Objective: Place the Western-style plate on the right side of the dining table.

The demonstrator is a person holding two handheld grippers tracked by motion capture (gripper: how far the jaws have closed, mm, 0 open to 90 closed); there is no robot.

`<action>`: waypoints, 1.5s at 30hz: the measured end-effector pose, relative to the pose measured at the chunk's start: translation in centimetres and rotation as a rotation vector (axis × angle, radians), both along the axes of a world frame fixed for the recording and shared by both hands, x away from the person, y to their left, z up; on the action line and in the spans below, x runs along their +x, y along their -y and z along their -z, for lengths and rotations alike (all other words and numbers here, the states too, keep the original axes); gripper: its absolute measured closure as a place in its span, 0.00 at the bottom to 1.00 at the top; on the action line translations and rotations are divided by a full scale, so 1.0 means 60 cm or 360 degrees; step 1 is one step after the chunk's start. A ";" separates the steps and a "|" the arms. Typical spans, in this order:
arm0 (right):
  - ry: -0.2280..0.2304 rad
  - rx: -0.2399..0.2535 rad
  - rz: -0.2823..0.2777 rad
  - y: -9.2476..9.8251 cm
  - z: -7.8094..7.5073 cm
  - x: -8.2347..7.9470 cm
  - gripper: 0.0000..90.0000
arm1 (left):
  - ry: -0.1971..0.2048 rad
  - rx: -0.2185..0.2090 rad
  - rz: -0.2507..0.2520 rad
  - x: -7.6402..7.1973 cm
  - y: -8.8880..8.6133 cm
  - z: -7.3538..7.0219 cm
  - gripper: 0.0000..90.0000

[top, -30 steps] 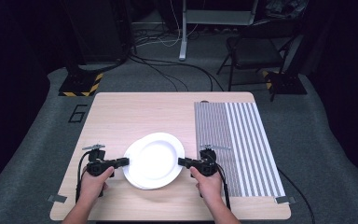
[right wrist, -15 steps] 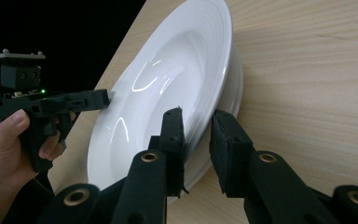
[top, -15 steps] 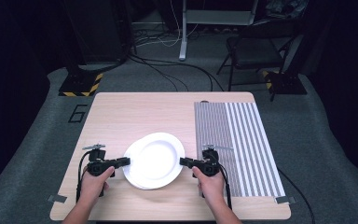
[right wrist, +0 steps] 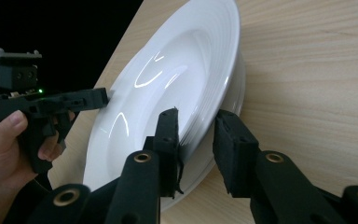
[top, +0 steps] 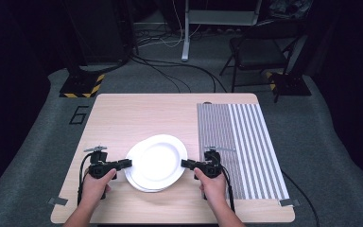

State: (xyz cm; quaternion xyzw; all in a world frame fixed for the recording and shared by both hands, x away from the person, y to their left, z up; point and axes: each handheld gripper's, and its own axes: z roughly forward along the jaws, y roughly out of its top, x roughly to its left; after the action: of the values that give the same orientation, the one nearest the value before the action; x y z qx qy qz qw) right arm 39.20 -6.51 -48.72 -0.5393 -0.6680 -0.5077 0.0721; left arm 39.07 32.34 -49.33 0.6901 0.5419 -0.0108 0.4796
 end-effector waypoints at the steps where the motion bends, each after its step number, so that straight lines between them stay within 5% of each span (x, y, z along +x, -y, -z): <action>1: -0.0004 -0.0002 -0.0006 -0.003 0.000 0.000 0.78 | 0.0000 -0.0001 -0.0001 0.000 0.000 0.000 0.80; 32: -0.0056 0.0109 0.0031 0.005 -0.001 -0.006 0.86 | 0.0003 -0.0003 0.0040 0.005 0.012 0.003 0.76; 45: -0.0040 0.0077 0.0039 0.008 -0.007 -0.006 0.86 | -0.0015 -0.0033 0.0057 0.009 0.017 0.005 0.76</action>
State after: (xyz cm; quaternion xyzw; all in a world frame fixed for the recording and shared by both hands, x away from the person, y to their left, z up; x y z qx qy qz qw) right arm 38.84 -6.96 -48.27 -0.5519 -0.6478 -0.5179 0.0871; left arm 39.60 31.35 -49.64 0.6947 0.5316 -0.0282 0.4837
